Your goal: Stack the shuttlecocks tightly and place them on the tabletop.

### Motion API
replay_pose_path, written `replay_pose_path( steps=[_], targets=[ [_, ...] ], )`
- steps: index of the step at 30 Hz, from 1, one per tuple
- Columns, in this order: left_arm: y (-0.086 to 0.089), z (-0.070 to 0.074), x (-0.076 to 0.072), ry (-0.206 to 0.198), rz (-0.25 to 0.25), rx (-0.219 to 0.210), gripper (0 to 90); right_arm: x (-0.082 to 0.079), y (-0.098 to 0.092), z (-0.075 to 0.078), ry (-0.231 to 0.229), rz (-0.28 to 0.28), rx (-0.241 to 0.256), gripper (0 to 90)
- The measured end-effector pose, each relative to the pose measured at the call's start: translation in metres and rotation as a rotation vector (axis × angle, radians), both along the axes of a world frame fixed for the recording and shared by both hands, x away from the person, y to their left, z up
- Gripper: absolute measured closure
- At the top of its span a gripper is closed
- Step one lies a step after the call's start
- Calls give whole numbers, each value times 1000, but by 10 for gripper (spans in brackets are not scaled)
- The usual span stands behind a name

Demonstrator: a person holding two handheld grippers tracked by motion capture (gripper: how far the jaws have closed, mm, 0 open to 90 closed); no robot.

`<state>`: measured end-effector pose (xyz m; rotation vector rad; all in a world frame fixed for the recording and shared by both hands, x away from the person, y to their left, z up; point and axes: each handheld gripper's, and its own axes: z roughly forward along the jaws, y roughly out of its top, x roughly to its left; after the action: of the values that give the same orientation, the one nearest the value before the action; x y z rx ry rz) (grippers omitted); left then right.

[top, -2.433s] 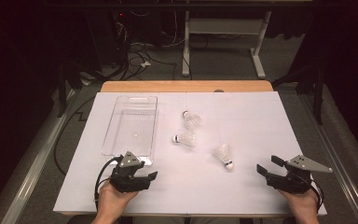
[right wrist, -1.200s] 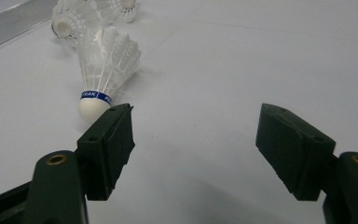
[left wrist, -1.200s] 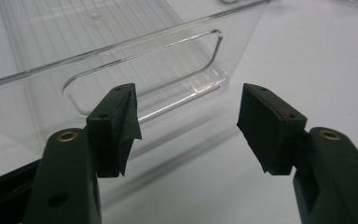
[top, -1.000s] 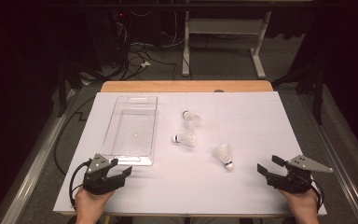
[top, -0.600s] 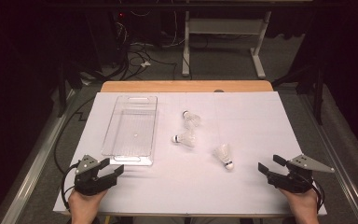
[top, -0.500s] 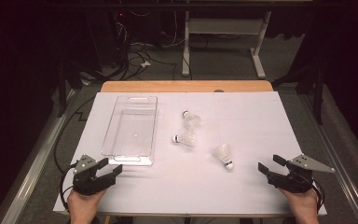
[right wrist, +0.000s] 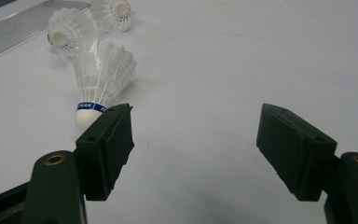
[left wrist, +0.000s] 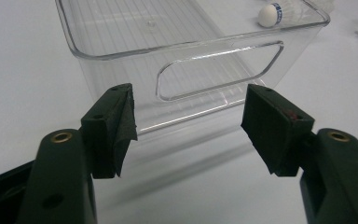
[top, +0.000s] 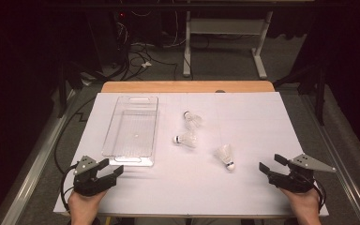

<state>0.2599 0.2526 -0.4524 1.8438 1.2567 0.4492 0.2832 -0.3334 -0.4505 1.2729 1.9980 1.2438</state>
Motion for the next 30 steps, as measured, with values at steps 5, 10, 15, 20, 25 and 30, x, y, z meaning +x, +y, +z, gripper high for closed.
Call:
replay_pose_path(
  steps=[5,10,15,20,25,30],
  targets=[
    [1,0,0,1,-2,-1,353,1,2,2,-7,-1,-4,273],
    [-1,0,-1,-3,-5,4,351,3,4,3,-4,3,0,276],
    [-1,0,-1,-4,-4,2,351,5,9,5,-10,14,-1,282],
    [-1,-1,-1,-3,-9,3,350,8,17,7,-7,32,-6,286],
    [-2,-1,-1,0,-12,3,350,11,25,9,-7,47,-3,291],
    [-2,-1,-1,-1,-16,5,349,16,33,11,-1,61,-14,302]
  ],
)
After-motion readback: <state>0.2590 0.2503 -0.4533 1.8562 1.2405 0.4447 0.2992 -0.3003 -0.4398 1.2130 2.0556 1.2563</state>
